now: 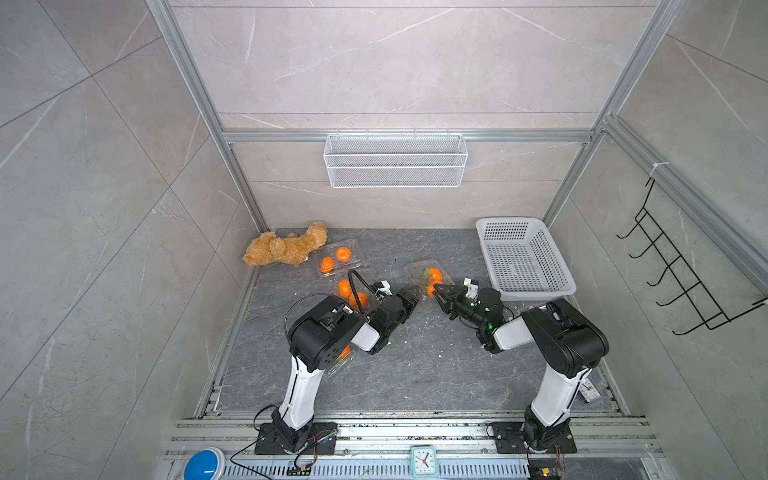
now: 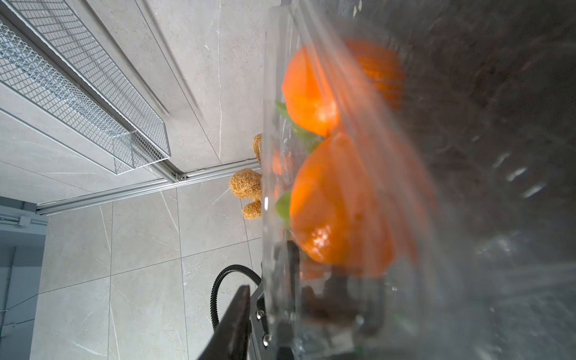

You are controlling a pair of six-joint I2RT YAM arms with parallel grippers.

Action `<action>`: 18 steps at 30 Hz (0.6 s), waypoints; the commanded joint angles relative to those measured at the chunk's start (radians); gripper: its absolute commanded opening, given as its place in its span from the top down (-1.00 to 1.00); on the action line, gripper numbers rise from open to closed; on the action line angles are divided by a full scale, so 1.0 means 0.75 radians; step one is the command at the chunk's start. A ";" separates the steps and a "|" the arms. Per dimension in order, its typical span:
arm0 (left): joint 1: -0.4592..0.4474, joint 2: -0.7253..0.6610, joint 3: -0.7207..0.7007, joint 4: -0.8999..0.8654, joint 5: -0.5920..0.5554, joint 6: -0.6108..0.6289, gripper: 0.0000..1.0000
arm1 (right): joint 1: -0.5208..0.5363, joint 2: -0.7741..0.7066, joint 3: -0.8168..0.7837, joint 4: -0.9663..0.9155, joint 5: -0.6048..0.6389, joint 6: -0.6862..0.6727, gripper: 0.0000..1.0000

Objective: Take oranges out of containers
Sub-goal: Open the packing box at the center of the board.

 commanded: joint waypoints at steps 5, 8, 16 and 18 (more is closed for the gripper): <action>-0.056 0.019 0.004 0.058 0.128 0.034 -0.20 | 0.071 0.043 0.063 0.130 -0.079 0.023 0.37; -0.061 0.023 0.005 0.058 0.127 0.031 -0.19 | 0.075 0.053 0.064 0.156 -0.077 0.030 0.36; -0.072 0.027 -0.003 0.060 0.125 0.026 -0.19 | 0.081 0.055 0.071 0.198 -0.079 0.037 0.32; -0.073 0.029 -0.003 0.060 0.124 0.025 -0.19 | 0.083 0.058 0.072 0.219 -0.078 0.042 0.31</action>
